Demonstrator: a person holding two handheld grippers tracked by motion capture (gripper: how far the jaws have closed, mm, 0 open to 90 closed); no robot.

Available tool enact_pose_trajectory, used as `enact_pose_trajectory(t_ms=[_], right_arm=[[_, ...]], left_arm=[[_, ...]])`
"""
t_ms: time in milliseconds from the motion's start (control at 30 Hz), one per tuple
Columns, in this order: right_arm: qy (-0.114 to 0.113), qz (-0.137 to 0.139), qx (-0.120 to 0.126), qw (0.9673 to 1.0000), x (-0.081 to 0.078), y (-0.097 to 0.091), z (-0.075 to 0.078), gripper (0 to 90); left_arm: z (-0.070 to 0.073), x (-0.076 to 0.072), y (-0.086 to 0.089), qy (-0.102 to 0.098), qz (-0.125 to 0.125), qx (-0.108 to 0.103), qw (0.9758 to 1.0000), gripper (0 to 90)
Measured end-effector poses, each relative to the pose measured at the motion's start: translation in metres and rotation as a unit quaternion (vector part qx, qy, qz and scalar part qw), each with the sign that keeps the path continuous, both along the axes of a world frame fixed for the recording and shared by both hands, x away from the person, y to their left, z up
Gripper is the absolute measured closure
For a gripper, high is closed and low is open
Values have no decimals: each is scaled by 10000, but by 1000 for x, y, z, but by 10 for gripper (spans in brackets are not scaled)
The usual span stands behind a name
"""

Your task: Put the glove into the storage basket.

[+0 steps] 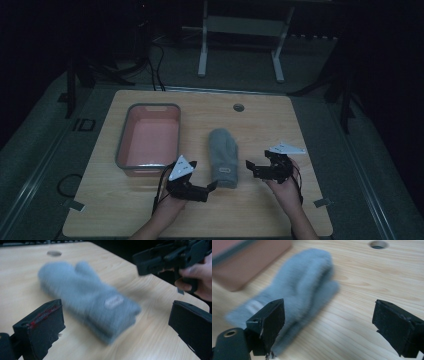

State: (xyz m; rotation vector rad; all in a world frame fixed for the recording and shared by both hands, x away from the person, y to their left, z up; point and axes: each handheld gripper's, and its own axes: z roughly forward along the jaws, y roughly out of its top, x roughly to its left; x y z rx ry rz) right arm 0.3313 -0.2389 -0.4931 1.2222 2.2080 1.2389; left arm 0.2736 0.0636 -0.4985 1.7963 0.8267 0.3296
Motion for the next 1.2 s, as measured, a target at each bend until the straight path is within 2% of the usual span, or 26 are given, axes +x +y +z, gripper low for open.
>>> enact_pose_trajectory(t_ms=[33,100,167,200,267,367,400,467,500,567,633,700,800,867,967,1067,1100,1133,1200], right_arm=[[-25,-34,-17,10000,1,3,2,111],[-42,30,6,10000,3,8,4,143],[-132,27,-93,9999,6,13,6,214],[-138,22,-156,9998,9,16,7,234],[-153,87,-99,9998,14,21,8,356],[-12,65,71,10000,25,29,5,428],[49,102,121,9999,29,32,3,432],[210,98,125,9997,34,39,-4,435],[279,123,117,9995,36,42,-8,441],[371,120,96,9992,37,47,-16,453],[440,137,92,9989,38,51,-24,453],[436,72,-201,9988,39,56,-32,446],[588,34,-304,9978,41,54,-43,424],[794,71,-217,9966,44,50,-48,401],[1079,123,-179,9939,50,48,-51,364],[1166,165,-241,9928,55,48,-53,332],[1272,186,-197,9915,58,48,-55,342],[1343,287,-112,9905,60,47,-56,403],[1384,436,-76,9894,61,46,-56,475]], left_arm=[[6,6,-4,-32,63,88,9999,4],[15,19,-10,-42,105,125,9999,4],[21,33,-17,-84,319,295,9990,5],[22,41,-20,-59,462,367,9982,35],[21,54,-26,24,744,593,9955,81],[15,71,-36,28,1076,1089,9882,164],[11,75,-39,88,1192,1246,9850,169],[3,85,-41,360,1264,1273,9831,222],[-2,91,-43,500,1336,1345,9806,224],[-8,97,-45,731,1329,1373,9788,223],[-14,102,-46,896,1317,1487,9760,223],[-21,104,-46,1047,1258,1586,9737,223],[-27,106,-45,1262,1106,1627,9723,223],[-33,109,-44,1399,988,1646,9714,223],[-40,113,-43,1524,872,1535,9724,223],[-45,116,-41,1587,745,1395,9746,224],[-47,118,-39,1631,662,1324,9754,226],[-48,119,-39,1660,613,1302,9756,235],[-50,123,-39,1739,512,1219,9759,241]])
